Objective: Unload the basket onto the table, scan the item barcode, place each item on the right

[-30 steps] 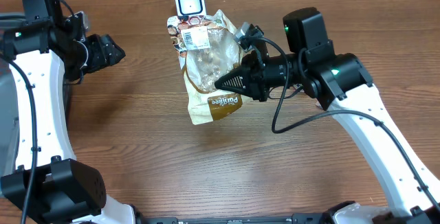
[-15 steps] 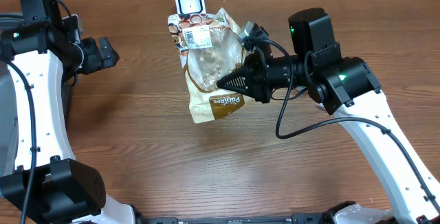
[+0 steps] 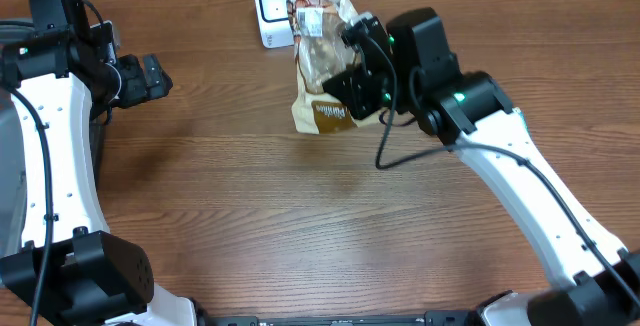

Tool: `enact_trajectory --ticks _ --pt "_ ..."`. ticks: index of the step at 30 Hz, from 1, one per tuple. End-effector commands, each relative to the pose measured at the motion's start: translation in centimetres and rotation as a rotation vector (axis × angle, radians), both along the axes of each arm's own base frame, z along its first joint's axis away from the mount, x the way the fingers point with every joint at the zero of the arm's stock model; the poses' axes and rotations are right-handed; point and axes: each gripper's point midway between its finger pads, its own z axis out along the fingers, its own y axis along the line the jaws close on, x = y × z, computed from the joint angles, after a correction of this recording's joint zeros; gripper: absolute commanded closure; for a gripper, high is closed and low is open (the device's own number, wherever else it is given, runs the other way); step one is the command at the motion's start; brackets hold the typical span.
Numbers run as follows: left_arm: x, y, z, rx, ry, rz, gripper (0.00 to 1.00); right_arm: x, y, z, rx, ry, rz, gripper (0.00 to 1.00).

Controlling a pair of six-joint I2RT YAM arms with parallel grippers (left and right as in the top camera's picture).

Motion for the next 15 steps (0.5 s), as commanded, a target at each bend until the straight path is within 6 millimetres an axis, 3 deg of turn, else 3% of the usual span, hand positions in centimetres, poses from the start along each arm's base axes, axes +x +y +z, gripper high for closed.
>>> enact_trajectory --ticks 1,7,15 --pt "0.1 0.1 -0.2 0.013 0.004 -0.019 0.00 3.5 0.4 4.3 0.011 -0.123 -0.075 0.96" --pt "0.1 0.1 -0.2 0.013 0.004 -0.019 0.00 8.7 1.3 5.3 -0.146 -0.277 -0.129 0.96" --pt "0.1 0.1 -0.2 0.013 0.004 -0.020 0.00 16.4 0.2 1.1 -0.598 -0.574 -0.336 0.96"
